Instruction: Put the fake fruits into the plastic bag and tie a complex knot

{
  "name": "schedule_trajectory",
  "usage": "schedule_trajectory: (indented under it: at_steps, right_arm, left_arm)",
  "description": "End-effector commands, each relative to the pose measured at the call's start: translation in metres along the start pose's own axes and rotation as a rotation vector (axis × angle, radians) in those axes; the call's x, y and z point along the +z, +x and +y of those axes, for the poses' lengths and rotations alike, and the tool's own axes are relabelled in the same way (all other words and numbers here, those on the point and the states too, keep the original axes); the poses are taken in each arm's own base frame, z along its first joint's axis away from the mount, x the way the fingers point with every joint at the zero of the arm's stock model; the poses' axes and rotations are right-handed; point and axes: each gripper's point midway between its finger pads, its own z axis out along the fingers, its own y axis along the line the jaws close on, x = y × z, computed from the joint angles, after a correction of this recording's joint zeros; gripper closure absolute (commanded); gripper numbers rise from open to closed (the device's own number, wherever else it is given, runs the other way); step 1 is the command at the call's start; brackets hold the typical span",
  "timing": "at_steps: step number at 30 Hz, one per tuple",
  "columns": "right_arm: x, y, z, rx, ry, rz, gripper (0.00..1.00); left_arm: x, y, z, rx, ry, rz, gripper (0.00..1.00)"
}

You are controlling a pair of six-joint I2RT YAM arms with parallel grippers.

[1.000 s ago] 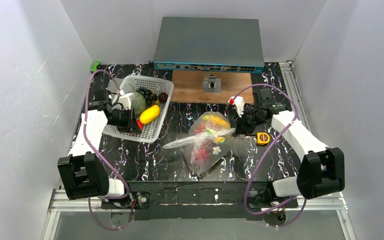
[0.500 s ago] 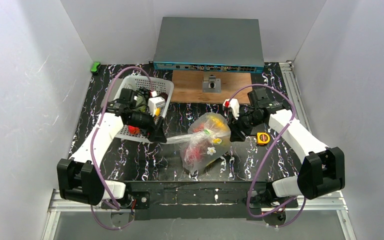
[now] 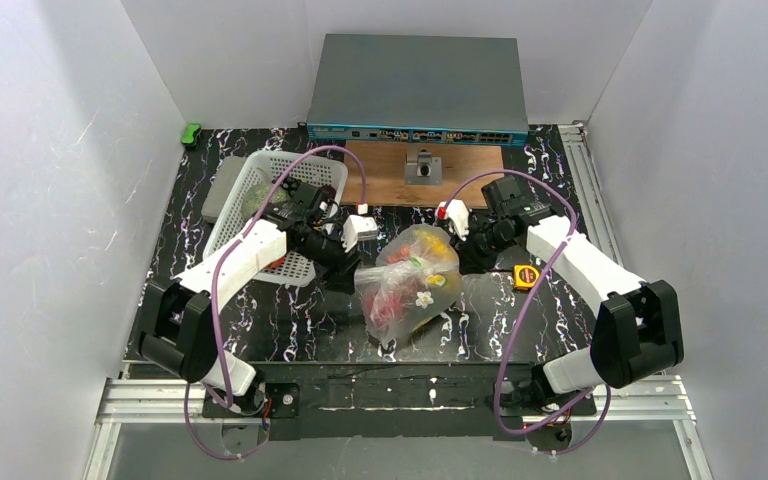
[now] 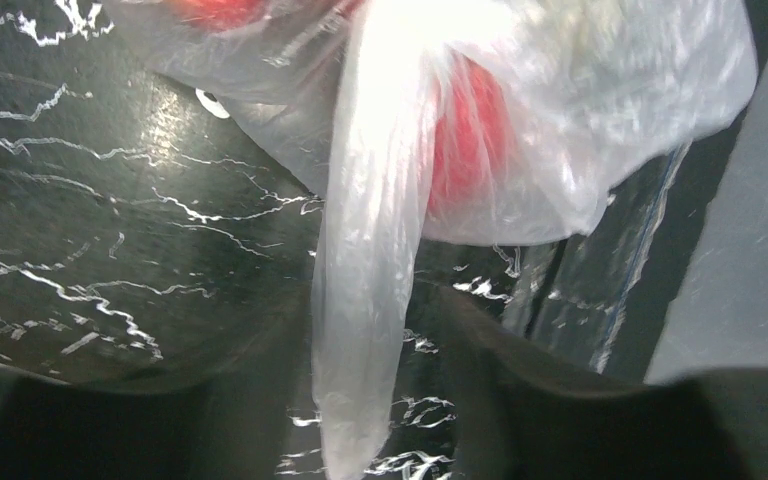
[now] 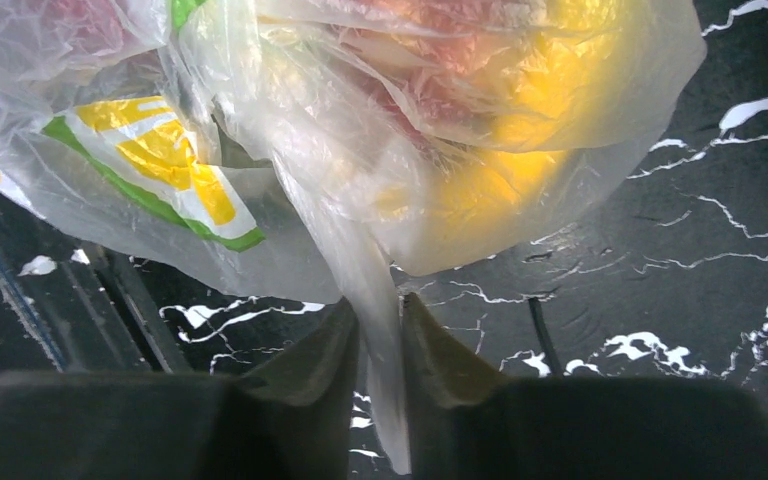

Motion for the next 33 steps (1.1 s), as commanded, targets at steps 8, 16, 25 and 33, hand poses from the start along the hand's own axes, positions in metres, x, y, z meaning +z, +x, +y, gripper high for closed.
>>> schedule_trajectory:
  at_steps: [8,16,25,33]
  right_arm:
    - [-0.028,0.029,-0.045,-0.015,0.275,0.043,0.99]
    - [-0.047,0.071,-0.091,0.063,0.377,0.088,0.99]
    - [-0.030,0.014,-0.025,0.037,0.131,-0.040,0.99]
    - [-0.024,0.026,-0.005,0.071,0.043,-0.014,0.59]
  left_arm:
    - [-0.050,0.023,0.013,-0.220,-0.173,-0.048,1.00]
    - [-0.092,0.064,0.032,-0.352,-0.257,-0.068,1.00]
    - [-0.084,0.048,0.031,-0.280,-0.243,-0.077,1.00]
    - [-0.068,0.063,0.009,-0.177,-0.226,0.022,0.84]
